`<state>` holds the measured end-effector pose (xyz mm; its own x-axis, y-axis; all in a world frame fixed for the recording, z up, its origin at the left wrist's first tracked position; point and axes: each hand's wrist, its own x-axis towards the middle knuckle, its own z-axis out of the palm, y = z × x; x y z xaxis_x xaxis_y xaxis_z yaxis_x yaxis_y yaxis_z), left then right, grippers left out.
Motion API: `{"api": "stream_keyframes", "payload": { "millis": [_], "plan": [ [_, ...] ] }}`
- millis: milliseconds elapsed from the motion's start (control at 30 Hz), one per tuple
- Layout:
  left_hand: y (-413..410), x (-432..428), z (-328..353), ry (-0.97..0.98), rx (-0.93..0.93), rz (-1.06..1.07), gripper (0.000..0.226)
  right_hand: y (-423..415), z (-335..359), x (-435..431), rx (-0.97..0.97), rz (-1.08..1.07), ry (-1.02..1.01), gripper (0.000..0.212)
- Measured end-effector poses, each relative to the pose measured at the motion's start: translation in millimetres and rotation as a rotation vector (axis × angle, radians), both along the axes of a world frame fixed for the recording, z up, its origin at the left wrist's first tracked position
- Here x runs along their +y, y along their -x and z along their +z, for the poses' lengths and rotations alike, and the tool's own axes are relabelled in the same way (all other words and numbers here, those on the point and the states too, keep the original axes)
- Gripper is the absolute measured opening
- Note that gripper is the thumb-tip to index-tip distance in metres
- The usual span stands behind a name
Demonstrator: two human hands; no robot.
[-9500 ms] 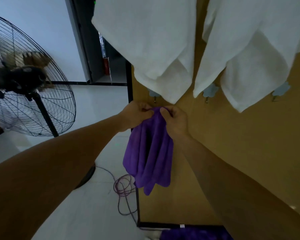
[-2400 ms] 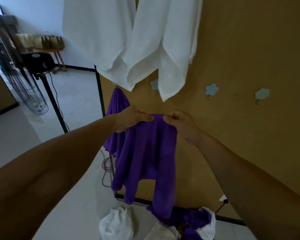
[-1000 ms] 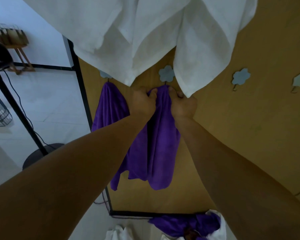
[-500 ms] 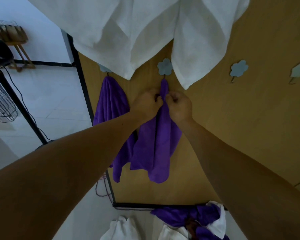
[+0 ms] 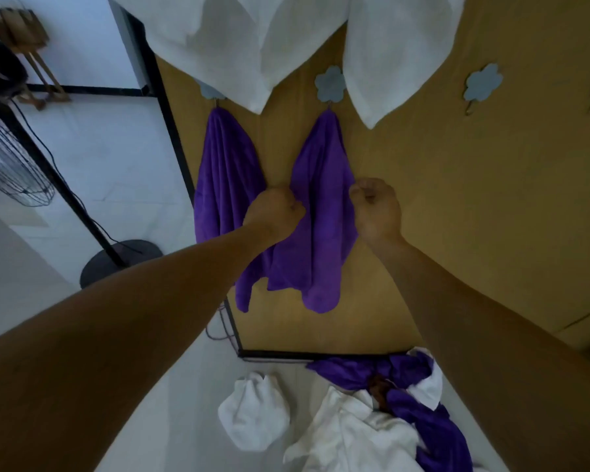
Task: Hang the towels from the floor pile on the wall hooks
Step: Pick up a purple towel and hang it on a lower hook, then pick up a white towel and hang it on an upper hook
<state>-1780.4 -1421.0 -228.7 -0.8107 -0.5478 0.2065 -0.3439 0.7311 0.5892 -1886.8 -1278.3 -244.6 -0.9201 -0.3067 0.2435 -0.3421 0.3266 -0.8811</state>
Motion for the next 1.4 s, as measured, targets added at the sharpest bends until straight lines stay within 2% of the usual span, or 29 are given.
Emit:
{"api": "stream_keyframes", "payload": {
  "millis": [100,200,367,500,633,900,1067,1400],
  "plan": [
    [-9,9,-19,0.015,-0.301,-0.112,0.028,-12,-24,19,-0.111,0.056,-0.127,0.039],
    [-13,26,-39,0.001,-0.440,-0.229,0.030,-26,-45,38,-0.192,0.140,-0.254,0.036],
    [-23,54,-68,-0.116,-0.554,-0.196,0.042,-42,-81,63,-0.144,0.269,-0.513,0.042],
    [-40,75,-104,-0.168,-0.669,-0.195,0.056,-52,-116,78,-0.208,0.404,-0.691,0.050],
    [-67,88,-145,-0.265,-0.741,-0.183,0.059,-65,-156,79,-0.227,0.548,-0.767,0.053],
    [-125,60,-249,-0.364,-0.831,-0.076,0.054,-109,-250,52,-0.304,0.673,-0.915,0.049],
    [-146,41,-350,-0.402,-0.812,-0.012,0.055,-130,-346,19,-0.379,0.722,-0.946,0.048],
    [-165,36,-635,-0.497,-0.897,0.086,0.057,-138,-631,2,-0.508,0.703,-1.049,0.041]
  ]
}}
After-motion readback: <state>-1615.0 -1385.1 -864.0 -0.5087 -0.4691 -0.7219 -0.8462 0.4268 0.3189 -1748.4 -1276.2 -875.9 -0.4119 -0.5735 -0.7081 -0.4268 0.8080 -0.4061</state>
